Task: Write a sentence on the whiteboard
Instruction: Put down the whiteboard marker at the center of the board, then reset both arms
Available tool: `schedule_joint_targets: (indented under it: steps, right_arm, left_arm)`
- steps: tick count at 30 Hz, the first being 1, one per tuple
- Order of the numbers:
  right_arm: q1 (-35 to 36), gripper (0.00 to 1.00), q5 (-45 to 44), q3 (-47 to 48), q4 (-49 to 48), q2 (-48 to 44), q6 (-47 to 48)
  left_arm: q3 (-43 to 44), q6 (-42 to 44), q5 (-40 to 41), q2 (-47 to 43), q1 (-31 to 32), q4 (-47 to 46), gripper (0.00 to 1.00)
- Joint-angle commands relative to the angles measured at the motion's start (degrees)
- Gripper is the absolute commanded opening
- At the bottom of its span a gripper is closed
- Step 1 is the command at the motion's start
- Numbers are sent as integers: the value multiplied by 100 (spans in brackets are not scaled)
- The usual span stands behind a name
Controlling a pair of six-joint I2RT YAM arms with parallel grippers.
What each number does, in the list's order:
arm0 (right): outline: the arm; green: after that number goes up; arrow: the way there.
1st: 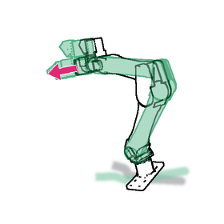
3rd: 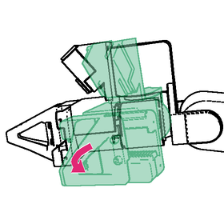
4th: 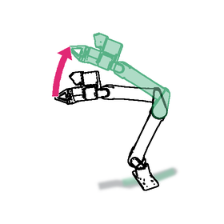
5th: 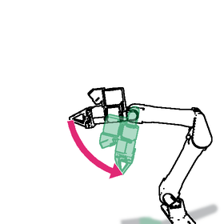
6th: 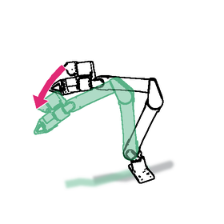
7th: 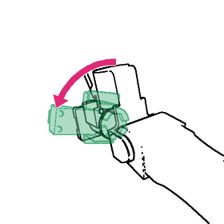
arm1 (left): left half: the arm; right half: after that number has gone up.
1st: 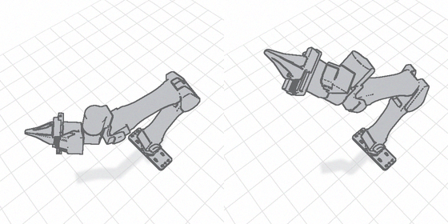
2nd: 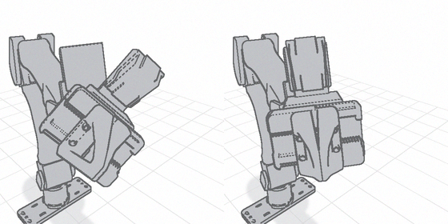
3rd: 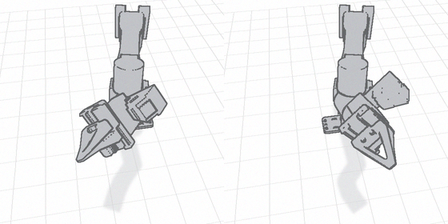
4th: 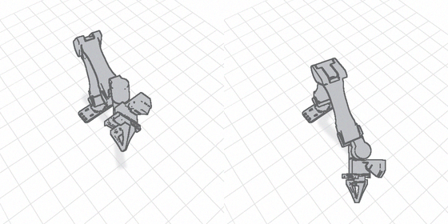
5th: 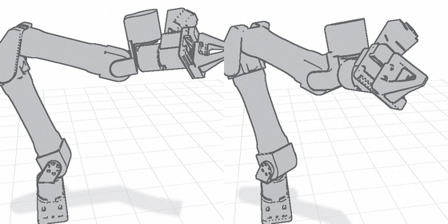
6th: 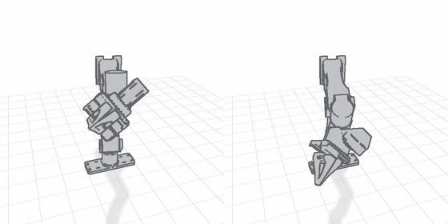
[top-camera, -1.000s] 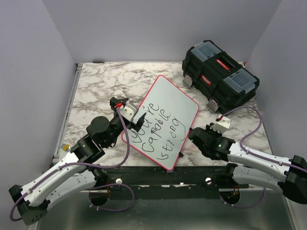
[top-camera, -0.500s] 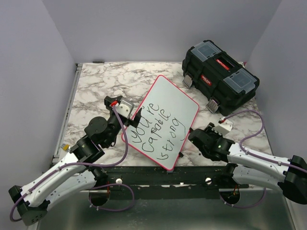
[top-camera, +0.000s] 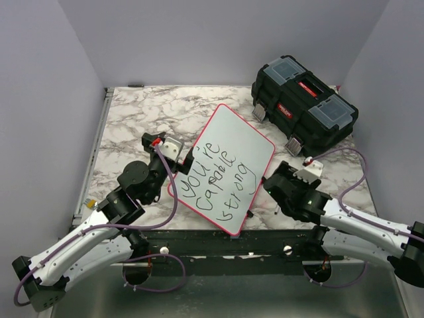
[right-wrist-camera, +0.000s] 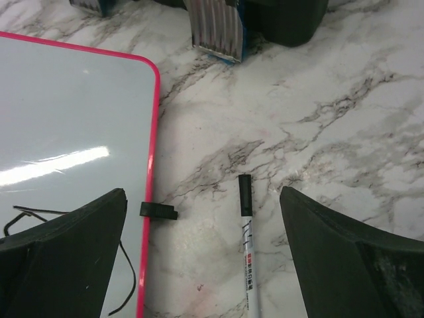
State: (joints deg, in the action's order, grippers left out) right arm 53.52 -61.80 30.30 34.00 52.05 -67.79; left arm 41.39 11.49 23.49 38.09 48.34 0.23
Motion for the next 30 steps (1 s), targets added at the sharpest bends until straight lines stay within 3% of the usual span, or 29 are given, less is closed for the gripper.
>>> schedule_joint_targets:
  steps: [1,11,19,30]
  right_arm:
    - [-25,100,-55,549,-230,-143,859]
    - [-23,100,969,1610,-1150,-157,2978]
    - [-25,100,1712,2392,-1591,-81,3547]
    - [-29,100,2303,2572,-1912,-395,3941]
  left_arm:
    - [72,-41,518,32,-84,-76,98]
    - [154,-247,1206,118,-584,-212,98]
    - [142,-498,1537,-46,-1347,-283,98]
    - [177,-859,1261,-39,-2091,-183,98]
